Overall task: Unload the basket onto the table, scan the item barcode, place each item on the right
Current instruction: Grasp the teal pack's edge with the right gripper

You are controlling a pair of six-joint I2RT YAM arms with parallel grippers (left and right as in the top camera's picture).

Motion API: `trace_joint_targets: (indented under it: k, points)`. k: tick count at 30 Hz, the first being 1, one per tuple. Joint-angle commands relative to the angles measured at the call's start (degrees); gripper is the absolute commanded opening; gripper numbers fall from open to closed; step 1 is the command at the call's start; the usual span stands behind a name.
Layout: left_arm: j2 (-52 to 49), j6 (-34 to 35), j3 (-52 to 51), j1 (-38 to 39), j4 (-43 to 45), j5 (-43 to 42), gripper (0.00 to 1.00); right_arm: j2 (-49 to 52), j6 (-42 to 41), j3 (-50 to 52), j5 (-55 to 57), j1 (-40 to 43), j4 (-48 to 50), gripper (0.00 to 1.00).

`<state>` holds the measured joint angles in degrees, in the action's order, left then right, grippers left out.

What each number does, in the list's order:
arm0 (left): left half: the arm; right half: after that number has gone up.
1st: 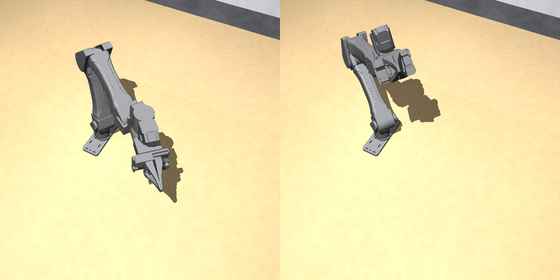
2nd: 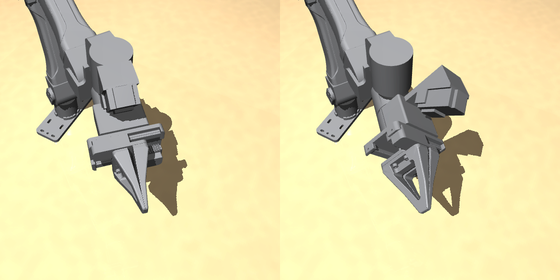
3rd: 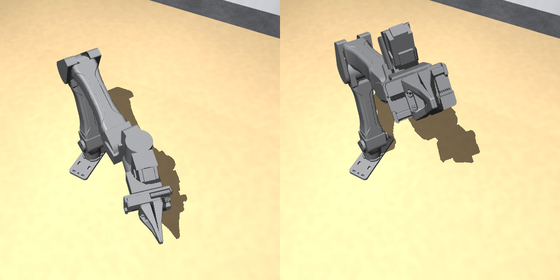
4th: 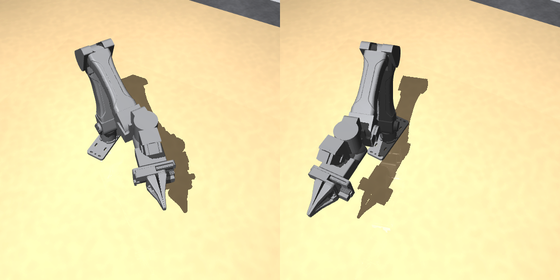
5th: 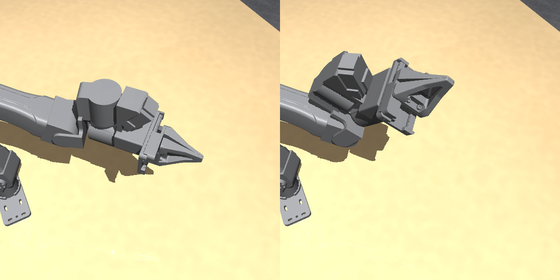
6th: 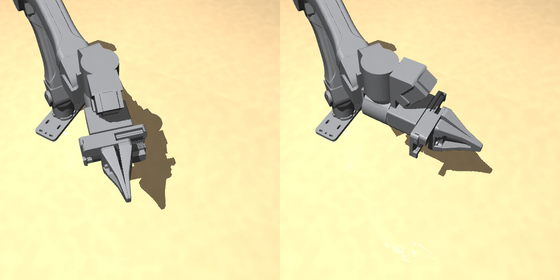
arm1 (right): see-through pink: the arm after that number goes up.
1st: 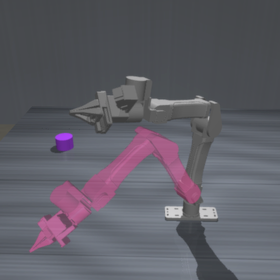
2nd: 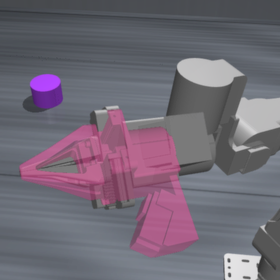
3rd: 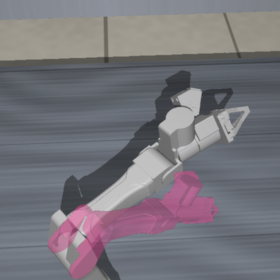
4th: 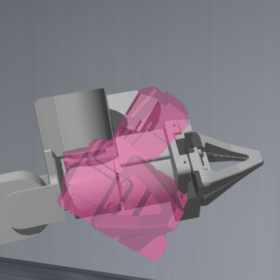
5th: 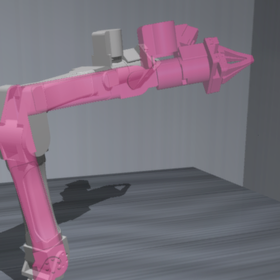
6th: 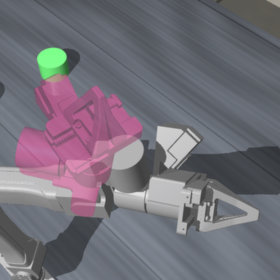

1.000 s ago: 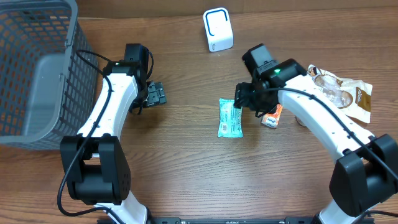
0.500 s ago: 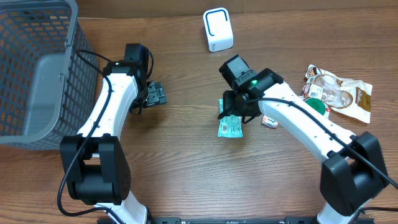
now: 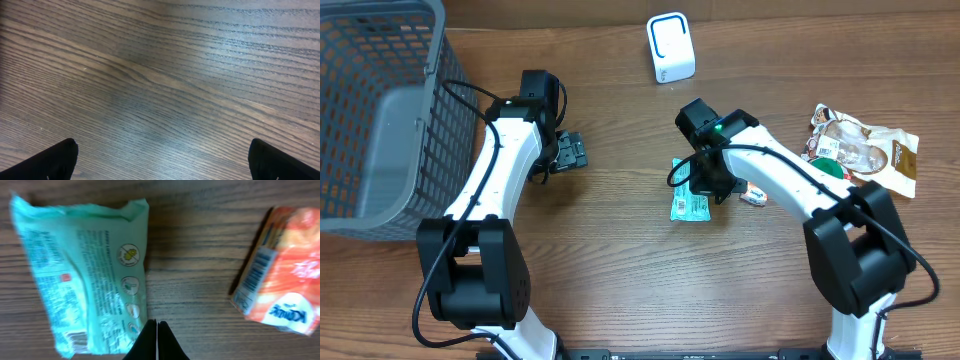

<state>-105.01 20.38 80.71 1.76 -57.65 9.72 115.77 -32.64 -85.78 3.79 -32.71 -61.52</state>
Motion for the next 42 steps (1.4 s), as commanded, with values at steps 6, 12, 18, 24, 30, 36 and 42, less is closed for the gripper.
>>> trace_joint_targets:
  k: [6,12,18,24,30,36,42]
  points:
    - [0.87,-0.68,-0.04,0.09,-0.04,0.76,1.00,3.21,-0.57,0.33,-5.88,-1.51,0.17,0.10]
    - [0.87,-0.68,-0.04,0.09,-0.02,0.76,1.00,3.23,-0.55,0.33,-6.71,-4.20,0.20,0.15]
    - [0.87,-0.68,-0.04,0.09,-0.04,0.76,1.00,3.23,-0.55,0.33,-6.73,-7.15,1.01,0.21]
    - [0.87,-0.68,-0.04,0.09,-0.04,0.76,1.00,3.13,-0.09,-0.02,-6.49,-7.37,-0.42,0.21]
    - [0.87,-0.68,-0.04,0.09,-0.02,0.76,1.00,0.50,1.70,-4.96,-6.43,-4.50,-8.55,0.28]
    - [0.87,-0.68,-0.04,0.09,-0.04,0.76,1.00,-1.31,1.38,-5.11,-6.60,0.42,-9.33,0.41]
    - [0.87,-0.68,-0.04,0.09,-0.02,0.79,1.00,-1.20,1.18,-1.95,-7.15,2.80,-5.79,0.51]
